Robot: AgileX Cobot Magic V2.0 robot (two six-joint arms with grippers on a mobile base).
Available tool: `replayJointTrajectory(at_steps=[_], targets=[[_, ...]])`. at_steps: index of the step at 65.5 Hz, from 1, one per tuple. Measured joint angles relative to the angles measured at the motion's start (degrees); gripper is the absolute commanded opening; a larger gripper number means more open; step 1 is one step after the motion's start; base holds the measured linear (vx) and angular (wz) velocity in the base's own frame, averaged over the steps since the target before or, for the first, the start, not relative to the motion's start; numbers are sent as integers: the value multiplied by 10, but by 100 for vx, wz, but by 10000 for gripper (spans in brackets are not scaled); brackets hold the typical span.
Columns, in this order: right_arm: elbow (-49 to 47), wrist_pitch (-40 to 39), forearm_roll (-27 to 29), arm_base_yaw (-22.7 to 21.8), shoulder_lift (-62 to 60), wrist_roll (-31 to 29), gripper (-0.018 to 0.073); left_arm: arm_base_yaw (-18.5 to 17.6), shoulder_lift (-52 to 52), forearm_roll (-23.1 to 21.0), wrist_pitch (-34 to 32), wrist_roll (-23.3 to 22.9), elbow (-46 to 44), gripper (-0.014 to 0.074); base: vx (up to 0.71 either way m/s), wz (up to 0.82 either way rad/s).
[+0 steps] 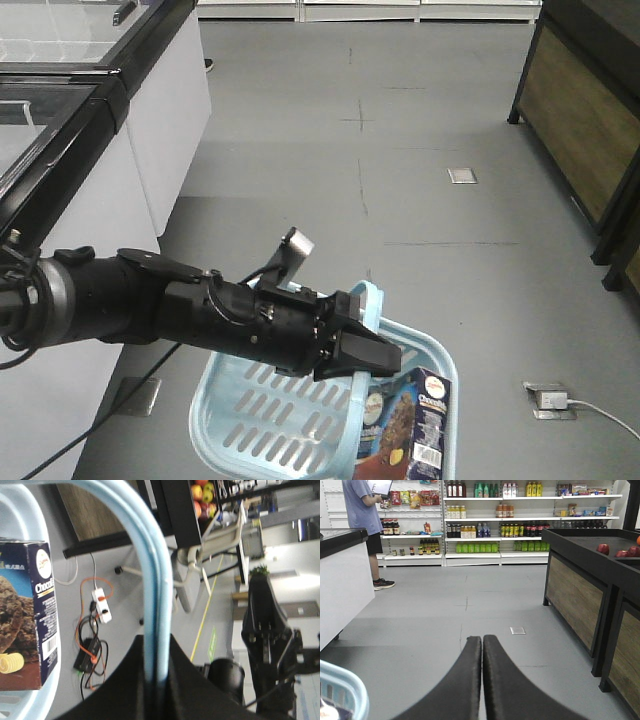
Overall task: Left arm holds basket, right arm returns cookies
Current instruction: 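Lift the light-blue basket with the left gripper in front of the robot, then hold the basket with the left gripper while driving toward the drink shelves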
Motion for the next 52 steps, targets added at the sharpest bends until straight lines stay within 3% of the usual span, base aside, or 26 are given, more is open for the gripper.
replayJointTrajectory(at_steps=[17, 52], targets=[[0, 0, 0, 0, 0, 0, -8, -39, 0, -7, -24, 12, 2, -8, 0, 0], [0, 0, 0, 0, 0, 0, -8, -41, 0, -11, -54, 12, 2, -8, 0, 0]])
